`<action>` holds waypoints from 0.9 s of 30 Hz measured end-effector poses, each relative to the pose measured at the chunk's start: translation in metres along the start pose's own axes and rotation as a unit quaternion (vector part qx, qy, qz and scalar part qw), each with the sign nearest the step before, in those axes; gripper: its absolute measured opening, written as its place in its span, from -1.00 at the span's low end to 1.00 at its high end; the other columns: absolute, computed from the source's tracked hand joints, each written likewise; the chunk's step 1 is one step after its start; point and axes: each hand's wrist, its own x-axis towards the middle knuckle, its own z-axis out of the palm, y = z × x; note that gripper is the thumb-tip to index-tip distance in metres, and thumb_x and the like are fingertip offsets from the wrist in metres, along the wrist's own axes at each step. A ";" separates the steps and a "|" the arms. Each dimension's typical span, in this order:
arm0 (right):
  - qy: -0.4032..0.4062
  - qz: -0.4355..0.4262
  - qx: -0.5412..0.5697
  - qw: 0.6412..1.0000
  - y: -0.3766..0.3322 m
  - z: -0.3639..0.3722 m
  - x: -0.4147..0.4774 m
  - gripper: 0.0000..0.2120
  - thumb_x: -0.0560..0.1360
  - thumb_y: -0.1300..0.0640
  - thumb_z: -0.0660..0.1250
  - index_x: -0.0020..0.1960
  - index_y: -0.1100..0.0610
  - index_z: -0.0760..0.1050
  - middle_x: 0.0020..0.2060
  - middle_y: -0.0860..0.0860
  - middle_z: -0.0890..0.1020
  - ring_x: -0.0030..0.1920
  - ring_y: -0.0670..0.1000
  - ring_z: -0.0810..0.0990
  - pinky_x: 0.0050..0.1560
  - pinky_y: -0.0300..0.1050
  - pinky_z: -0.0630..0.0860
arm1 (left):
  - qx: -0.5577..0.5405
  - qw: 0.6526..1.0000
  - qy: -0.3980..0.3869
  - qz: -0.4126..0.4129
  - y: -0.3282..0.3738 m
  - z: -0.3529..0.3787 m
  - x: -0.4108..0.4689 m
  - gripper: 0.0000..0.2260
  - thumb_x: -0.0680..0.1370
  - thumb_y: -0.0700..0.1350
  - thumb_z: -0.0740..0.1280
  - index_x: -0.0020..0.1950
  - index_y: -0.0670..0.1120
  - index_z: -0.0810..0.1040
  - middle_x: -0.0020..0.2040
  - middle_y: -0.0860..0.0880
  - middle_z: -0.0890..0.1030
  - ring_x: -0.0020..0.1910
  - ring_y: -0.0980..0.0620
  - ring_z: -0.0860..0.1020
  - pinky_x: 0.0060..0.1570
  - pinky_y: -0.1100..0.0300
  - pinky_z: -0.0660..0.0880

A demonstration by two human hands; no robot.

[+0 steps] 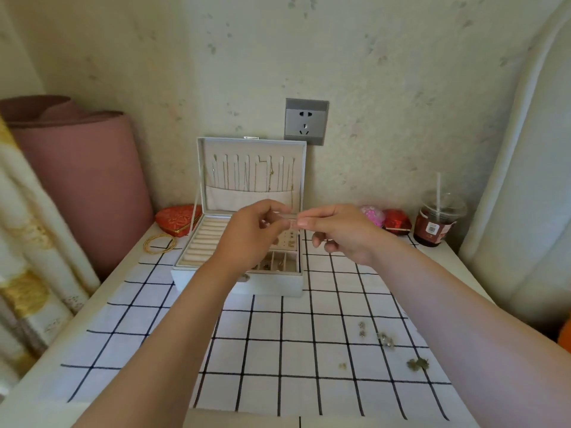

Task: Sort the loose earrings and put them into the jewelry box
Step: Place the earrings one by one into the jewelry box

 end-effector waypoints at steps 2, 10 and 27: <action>-0.009 -0.006 -0.006 1.000 -0.008 0.008 0.008 -0.79 0.43 0.18 0.54 0.06 0.17 0.68 -0.06 0.14 0.74 -0.45 -0.07 0.46 -0.49 -0.25 0.32 | -0.011 1.000 0.009 0.006 -0.002 -0.012 0.003 -0.86 0.56 -0.09 0.40 0.08 0.11 0.64 -0.16 -0.01 0.67 -0.29 0.04 0.64 -0.21 0.27 0.54; -0.047 -0.058 -0.015 0.997 -0.032 0.031 0.037 -0.73 0.48 0.19 0.48 0.14 0.11 0.53 -0.27 0.05 0.70 -0.54 -0.07 0.37 -0.48 -0.23 0.23 | -0.076 0.997 0.028 -0.021 -0.009 -0.039 0.015 -0.93 0.54 -0.11 0.42 -0.03 0.04 0.68 -0.14 -0.04 0.68 -0.36 0.09 0.59 -0.25 0.26 0.53; 0.036 -0.192 -0.306 0.932 -0.004 0.059 0.079 -0.94 0.46 0.17 0.52 -0.12 0.02 0.72 -0.24 -0.17 0.69 -0.29 -0.29 0.62 -0.19 -0.34 0.51 | -0.036 0.990 0.068 -0.118 -0.044 -0.053 0.025 -0.89 0.54 -0.11 0.41 0.02 -0.09 0.58 -0.17 0.01 0.71 -0.34 0.03 0.66 -0.51 0.41 0.38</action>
